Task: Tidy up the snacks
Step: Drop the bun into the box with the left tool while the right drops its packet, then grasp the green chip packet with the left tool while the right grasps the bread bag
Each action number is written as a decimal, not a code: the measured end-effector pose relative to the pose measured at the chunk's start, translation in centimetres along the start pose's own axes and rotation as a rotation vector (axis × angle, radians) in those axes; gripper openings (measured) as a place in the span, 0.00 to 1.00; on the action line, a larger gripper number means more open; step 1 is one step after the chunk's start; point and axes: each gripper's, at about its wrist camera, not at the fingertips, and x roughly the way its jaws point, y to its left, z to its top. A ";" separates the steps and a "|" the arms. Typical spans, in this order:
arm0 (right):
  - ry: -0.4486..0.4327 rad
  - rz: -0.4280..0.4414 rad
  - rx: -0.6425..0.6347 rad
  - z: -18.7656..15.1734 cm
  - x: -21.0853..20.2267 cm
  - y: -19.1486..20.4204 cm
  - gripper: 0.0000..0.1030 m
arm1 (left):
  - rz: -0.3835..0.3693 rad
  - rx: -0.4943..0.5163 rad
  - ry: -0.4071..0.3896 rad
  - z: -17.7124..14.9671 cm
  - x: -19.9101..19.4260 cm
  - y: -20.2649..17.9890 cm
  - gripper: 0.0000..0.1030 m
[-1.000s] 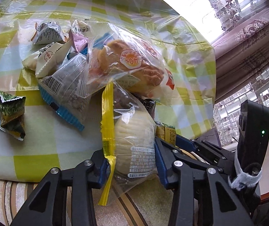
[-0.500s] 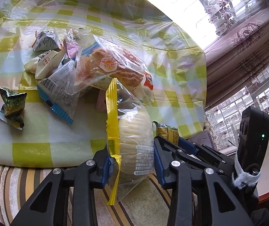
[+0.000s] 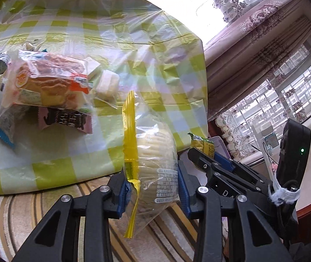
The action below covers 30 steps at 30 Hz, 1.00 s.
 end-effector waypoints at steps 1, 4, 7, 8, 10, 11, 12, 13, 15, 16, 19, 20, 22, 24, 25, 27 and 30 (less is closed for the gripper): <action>-0.002 -0.014 0.010 0.0 -0.1 -0.9 0.36 | -0.009 0.014 0.009 0.1 0.5 -0.7 0.38; 0.003 -0.058 0.036 -0.3 -0.1 -3.7 0.37 | -0.030 0.054 0.039 0.0 2.1 -2.9 0.38; 0.024 -0.098 0.081 -0.9 0.1 -6.5 0.37 | -0.060 0.080 0.077 0.0 3.9 -4.8 0.38; 0.030 -0.112 0.095 -1.1 0.2 -7.5 0.37 | -0.067 0.090 0.093 0.0 4.6 -5.5 0.38; 0.046 -0.137 0.117 -1.6 0.5 -9.3 0.37 | -0.079 0.113 0.122 -0.1 5.9 -6.8 0.38; 0.057 -0.143 0.133 -1.9 0.7 -10.2 0.37 | -0.086 0.125 0.136 -0.1 6.6 -7.5 0.38; 0.070 -0.147 0.153 -2.3 0.9 -11.3 0.37 | -0.090 0.136 0.148 -0.2 7.1 -8.0 0.38; 0.082 -0.153 0.174 -2.6 1.1 -12.3 0.37 | -0.090 0.147 0.157 -0.2 7.6 -8.6 0.38; 0.104 -0.162 0.217 -3.3 1.6 -14.1 0.37 | -0.093 0.160 0.176 -0.2 8.7 -9.4 0.38; 0.113 -0.160 0.238 -3.6 1.8 -15.0 0.37 | -0.094 0.166 0.186 -0.2 9.2 -9.8 0.38; 0.137 -0.160 0.274 -4.3 2.3 -16.7 0.37 | -0.090 0.184 0.218 -0.6 10.2 -10.6 0.38; 0.141 -0.149 0.288 -4.4 2.4 -17.1 0.38 | -0.088 0.186 0.227 -0.7 10.5 -10.8 0.38; 0.142 -0.138 0.320 -4.5 2.6 -17.7 0.42 | -0.076 0.188 0.240 -0.9 11.1 -10.9 0.38; 0.148 -0.146 0.329 -4.6 2.8 -18.1 0.48 | -0.071 0.181 0.244 -0.9 11.3 -10.9 0.44; 0.156 -0.148 0.329 -4.6 3.0 -18.1 0.57 | -0.070 0.178 0.244 -0.8 11.4 -10.8 0.44; 0.162 -0.155 0.330 -4.4 3.1 -17.8 0.73 | -0.069 0.163 0.238 -0.7 11.2 -10.5 0.48; 0.139 -0.167 0.287 -3.9 2.5 -16.3 0.82 | -0.052 0.144 0.222 -0.5 10.6 -9.9 0.50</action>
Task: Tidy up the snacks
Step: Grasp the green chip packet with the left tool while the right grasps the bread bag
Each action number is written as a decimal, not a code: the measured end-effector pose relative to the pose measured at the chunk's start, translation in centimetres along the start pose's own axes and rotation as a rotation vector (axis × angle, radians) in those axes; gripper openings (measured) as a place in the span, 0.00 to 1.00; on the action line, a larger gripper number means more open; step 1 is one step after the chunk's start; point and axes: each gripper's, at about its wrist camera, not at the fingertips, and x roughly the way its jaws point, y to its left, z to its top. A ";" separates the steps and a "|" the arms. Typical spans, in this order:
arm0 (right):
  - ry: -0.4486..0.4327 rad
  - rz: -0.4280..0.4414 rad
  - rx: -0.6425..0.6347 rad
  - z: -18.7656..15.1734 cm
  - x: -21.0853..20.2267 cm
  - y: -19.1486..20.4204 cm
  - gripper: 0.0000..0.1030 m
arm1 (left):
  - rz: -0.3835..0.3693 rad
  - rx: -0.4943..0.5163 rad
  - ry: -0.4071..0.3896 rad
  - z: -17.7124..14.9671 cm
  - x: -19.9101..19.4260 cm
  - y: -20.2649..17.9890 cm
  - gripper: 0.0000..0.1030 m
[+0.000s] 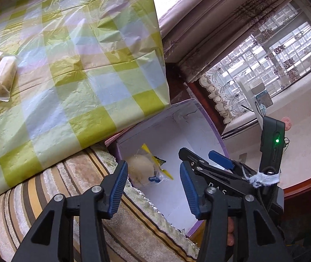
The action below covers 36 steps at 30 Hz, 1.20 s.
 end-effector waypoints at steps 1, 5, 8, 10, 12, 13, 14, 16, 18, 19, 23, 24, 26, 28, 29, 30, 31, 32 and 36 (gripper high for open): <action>-0.013 -0.005 -0.020 0.0 -0.4 0.7 0.86 | 0.007 -0.004 -0.009 -0.1 -0.4 0.2 0.50; -0.063 0.014 -0.100 0.0 -1.8 3.8 0.91 | 0.057 -0.031 -0.063 -0.4 -2.2 1.2 0.51; -0.089 0.027 -0.193 0.0 -2.5 6.6 0.92 | 0.094 -0.060 -0.110 -0.9 -4.2 2.6 0.51; -0.095 0.055 -0.232 -0.1 -3.0 8.2 0.92 | 0.121 -0.083 -0.141 -1.2 -5.5 3.6 0.51; -0.102 0.095 -0.261 -0.2 -3.4 9.8 0.92 | 0.156 -0.103 -0.177 -1.6 -6.9 4.7 0.51; -0.099 0.113 -0.273 -0.2 -3.4 10.6 0.92 | 0.176 -0.114 -0.196 -1.9 -7.7 5.3 0.51; -0.087 0.131 -0.281 -0.1 -3.5 11.4 0.92 | 0.195 -0.127 -0.216 -2.1 -8.4 5.9 0.51; -0.067 0.180 -0.294 -0.3 -3.5 12.9 0.92 | 0.233 -0.158 -0.250 -2.7 -9.9 7.3 0.51; -0.067 0.229 -0.308 -0.7 -3.6 14.6 0.92 | 0.271 -0.184 -0.288 -3.4 -11.5 8.7 0.51; -0.069 0.239 -0.329 -0.8 -3.7 15.6 0.92 | 0.292 -0.199 -0.305 -3.9 -12.3 9.4 0.51; -0.103 0.252 -0.444 -1.9 -4.2 19.5 0.92 | 0.367 -0.292 -0.354 -6.2 -15.3 12.9 0.51; -0.112 0.259 -0.473 -2.1 -4.3 20.4 0.92 | 0.392 -0.317 -0.364 -6.8 -16.0 13.9 0.51; -0.120 0.279 -0.523 -2.5 -4.4 22.0 0.92 | 0.444 -0.371 -0.383 -7.9 -17.5 15.8 0.51; -0.115 0.300 -0.555 -2.6 -4.2 23.3 0.92 | 0.488 -0.417 -0.399 -8.8 -18.7 17.8 0.51; -0.112 0.307 -0.563 -2.6 -4.1 23.8 0.92 | 0.512 -0.441 -0.401 -9.2 -19.2 18.7 0.51; -0.110 0.316 -0.569 -2.5 -4.0 24.3 0.92 | 0.523 -0.466 -0.405 -9.5 -19.6 19.7 0.51; -0.111 0.321 -0.576 -2.5 -4.0 24.7 0.92 | 0.529 -0.491 -0.411 -9.8 -20.0 20.6 0.51; -0.119 0.324 -0.586 -2.5 -4.0 25.2 0.92 | 0.539 -0.512 -0.416 -10.1 -20.4 21.4 0.51; -0.176 0.325 -0.636 -2.0 -4.7 27.2 0.92 | 0.562 -0.570 -0.425 -10.3 -21.0 23.5 0.52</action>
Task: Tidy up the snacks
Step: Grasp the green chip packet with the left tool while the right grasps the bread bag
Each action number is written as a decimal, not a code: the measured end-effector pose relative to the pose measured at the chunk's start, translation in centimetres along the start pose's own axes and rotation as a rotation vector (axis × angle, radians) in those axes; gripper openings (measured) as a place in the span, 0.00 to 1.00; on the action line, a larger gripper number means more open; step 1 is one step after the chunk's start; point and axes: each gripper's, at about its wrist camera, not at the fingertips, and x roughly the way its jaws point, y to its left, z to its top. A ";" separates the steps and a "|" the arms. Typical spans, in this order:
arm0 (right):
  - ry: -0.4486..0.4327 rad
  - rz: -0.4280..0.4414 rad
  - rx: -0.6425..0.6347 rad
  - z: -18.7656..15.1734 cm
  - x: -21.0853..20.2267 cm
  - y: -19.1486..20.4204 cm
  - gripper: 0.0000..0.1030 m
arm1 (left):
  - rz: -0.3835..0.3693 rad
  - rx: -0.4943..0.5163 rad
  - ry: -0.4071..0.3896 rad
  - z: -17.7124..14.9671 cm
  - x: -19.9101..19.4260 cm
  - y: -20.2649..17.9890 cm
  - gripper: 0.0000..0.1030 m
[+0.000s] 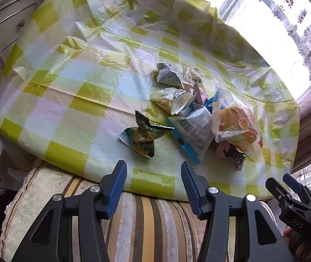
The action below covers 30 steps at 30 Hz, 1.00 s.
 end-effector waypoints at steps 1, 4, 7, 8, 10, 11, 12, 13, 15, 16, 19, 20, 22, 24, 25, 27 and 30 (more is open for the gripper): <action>-0.007 0.000 -0.023 0.5 0.1 0.4 0.92 | 0.005 -0.003 0.000 0.3 0.3 0.1 0.52; -0.023 -0.016 -0.122 1.9 0.5 1.8 0.92 | 0.019 0.007 -0.001 1.2 1.0 0.0 0.56; -0.048 -0.034 -0.255 3.4 0.9 3.5 0.92 | 0.041 0.012 -0.001 2.2 2.0 -0.3 0.62; -0.061 -0.041 -0.299 3.9 1.0 4.0 0.92 | 0.050 0.016 -0.001 2.5 2.4 -0.4 0.63; -0.082 -0.037 -0.371 5.0 1.2 4.9 0.93 | 0.075 0.023 0.012 3.1 3.3 -0.5 0.64; -0.087 -0.031 -0.411 5.5 1.4 5.4 0.93 | 0.082 0.023 0.018 3.3 3.7 -0.5 0.64; -0.097 -0.022 -0.449 5.9 1.6 5.9 0.93 | 0.091 0.028 0.025 3.5 4.1 -0.5 0.64; -0.108 -0.013 -0.481 6.3 1.8 6.2 0.93 | 0.104 0.036 0.032 3.6 4.5 -0.6 0.64; -0.109 0.009 -0.546 6.9 2.5 7.0 0.93 | 0.119 0.043 0.045 3.7 5.2 -0.6 0.62; -0.104 0.029 -0.577 7.1 2.8 7.2 0.93 | 0.118 0.047 0.048 3.7 5.4 -0.6 0.59; -0.058 0.092 -0.666 7.4 4.3 8.0 0.93 | 0.118 0.055 0.048 3.8 5.7 -0.6 0.43; -0.050 0.100 -0.696 7.4 4.8 8.3 0.93 | 0.110 0.057 0.050 3.8 5.8 -0.6 0.43; -0.038 0.117 -0.732 7.6 5.6 8.6 0.93 | 0.103 0.062 0.045 3.8 5.9 -0.6 0.41; -0.017 0.142 -0.727 8.1 6.3 8.5 0.93 | 0.097 0.066 0.043 3.8 5.9 -0.8 0.40; -0.011 0.161 -0.718 8.3 6.6 8.5 0.93 | 0.094 0.068 0.041 3.7 5.9 -0.8 0.40; 0.008 0.190 -0.687 8.6 7.2 8.3 0.93 | 0.088 0.067 0.039 3.9 5.9 -0.8 0.39; 0.038 0.214 -0.630 8.7 7.9 8.0 0.93 | 0.081 0.057 0.035 3.9 5.8 -0.5 0.39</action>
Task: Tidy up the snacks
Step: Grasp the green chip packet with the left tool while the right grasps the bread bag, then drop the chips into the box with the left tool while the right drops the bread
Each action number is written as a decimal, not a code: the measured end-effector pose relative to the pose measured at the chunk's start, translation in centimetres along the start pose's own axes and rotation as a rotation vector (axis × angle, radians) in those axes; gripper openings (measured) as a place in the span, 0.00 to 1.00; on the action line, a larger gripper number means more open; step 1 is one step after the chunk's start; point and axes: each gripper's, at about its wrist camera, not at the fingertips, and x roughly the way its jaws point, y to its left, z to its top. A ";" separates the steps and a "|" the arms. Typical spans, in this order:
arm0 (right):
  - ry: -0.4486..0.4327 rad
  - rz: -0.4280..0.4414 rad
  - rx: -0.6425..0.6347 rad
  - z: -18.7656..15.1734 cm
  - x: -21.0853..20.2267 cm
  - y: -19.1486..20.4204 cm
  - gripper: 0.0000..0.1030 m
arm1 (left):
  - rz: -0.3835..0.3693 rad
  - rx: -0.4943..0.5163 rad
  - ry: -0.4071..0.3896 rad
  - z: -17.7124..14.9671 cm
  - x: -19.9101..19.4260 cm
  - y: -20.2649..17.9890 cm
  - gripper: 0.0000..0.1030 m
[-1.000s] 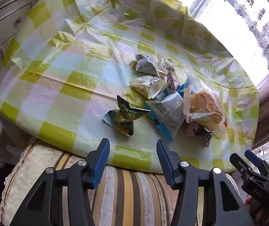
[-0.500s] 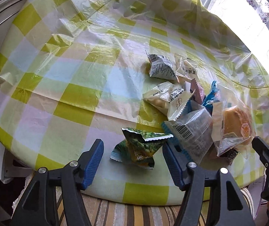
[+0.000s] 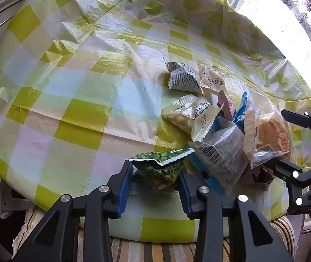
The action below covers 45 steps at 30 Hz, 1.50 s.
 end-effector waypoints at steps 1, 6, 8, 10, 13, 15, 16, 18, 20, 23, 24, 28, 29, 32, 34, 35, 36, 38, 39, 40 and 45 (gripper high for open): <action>0.003 0.008 0.029 -0.1 0.1 -0.1 0.90 | -0.002 -0.003 -0.002 0.0 -0.1 0.1 0.39; 0.019 0.048 0.242 -1.7 0.6 -0.9 0.58 | -0.015 -0.010 -0.023 -0.2 -0.5 0.2 0.39; 0.004 0.047 0.349 -2.6 0.2 -1.4 0.55 | -0.020 -0.008 -0.034 -0.3 -0.8 0.2 0.39; -0.002 0.026 0.432 -3.4 -0.3 -1.5 0.52 | -0.024 -0.005 -0.048 -0.4 -1.3 0.1 0.39; -0.016 0.004 0.516 -4.5 -1.2 -0.9 0.50 | -0.024 0.003 -0.067 -0.5 -1.9 -0.2 0.38; -0.026 -0.023 0.558 -5.3 -1.8 -0.5 0.49 | -0.024 0.013 -0.083 -0.5 -2.3 -0.6 0.37; -0.031 -0.042 0.579 -5.6 -2.1 -0.5 0.49 | -0.022 0.019 -0.094 -0.6 -2.6 -0.8 0.37; -0.045 -0.073 0.611 -6.3 -2.6 -0.4 0.49 | -0.026 0.034 -0.110 -0.7 -3.1 -1.3 0.37; -0.059 -0.109 0.640 -6.9 -3.3 -0.5 0.49 | -0.031 0.051 -0.121 -0.9 -3.6 -2.0 0.37; -0.088 -0.144 0.678 -7.6 -4.4 -0.9 0.48 | -0.041 0.078 -0.131 -1.4 -4.2 -3.2 0.36; -0.095 -0.155 0.691 -7.9 -4.8 -1.0 0.48 | -0.048 0.088 -0.133 -1.6 -4.2 -3.7 0.30; -0.107 -0.173 0.727 -9.1 -5.7 -1.4 0.48 | -0.065 0.130 -0.128 -2.2 -4.5 -5.8 0.30; -0.109 -0.175 0.732 -9.4 -5.9 -1.4 0.48 | -0.068 0.139 -0.127 -2.3 -4.5 -6.2 0.30; -0.116 -0.181 0.752 -10.3 -6.4 -1.6 0.48 | -0.071 0.158 -0.127 -2.7 -4.8 -7.1 0.30; -0.120 -0.184 0.762 -10.7 -6.7 -1.7 0.48 | -0.075 0.169 -0.128 -2.9 -5.0 -7.7 0.30; -0.121 -0.186 0.769 -10.9 -6.8 -1.8 0.48 | -0.076 0.175 -0.128 -3.0 -5.1 -7.9 0.30; -0.122 -0.188 0.774 -11.2 -6.9 -1.9 0.48 | -0.079 0.181 -0.128 -3.2 -5.2 -8.2 0.30; -0.123 -0.189 0.784 -11.7 -7.2 -2.0 0.48 | -0.088 0.195 -0.128 -3.5 -5.4 -8.9 0.30; -0.123 -0.192 0.790 -11.9 -7.3 -2.1 0.48 | -0.093 0.202 -0.125 -3.6 -5.5 -9.3 0.30; -0.123 -0.193 0.795 -12.1 -7.4 -2.2 0.48 | -0.098 0.210 -0.123 -3.8 -5.6 -9.7 0.30; -0.124 -0.199 0.822 -13.6 -8.2 -2.7 0.48 | -0.137 0.251 -0.106 -4.7 -5.8 -11.9 0.30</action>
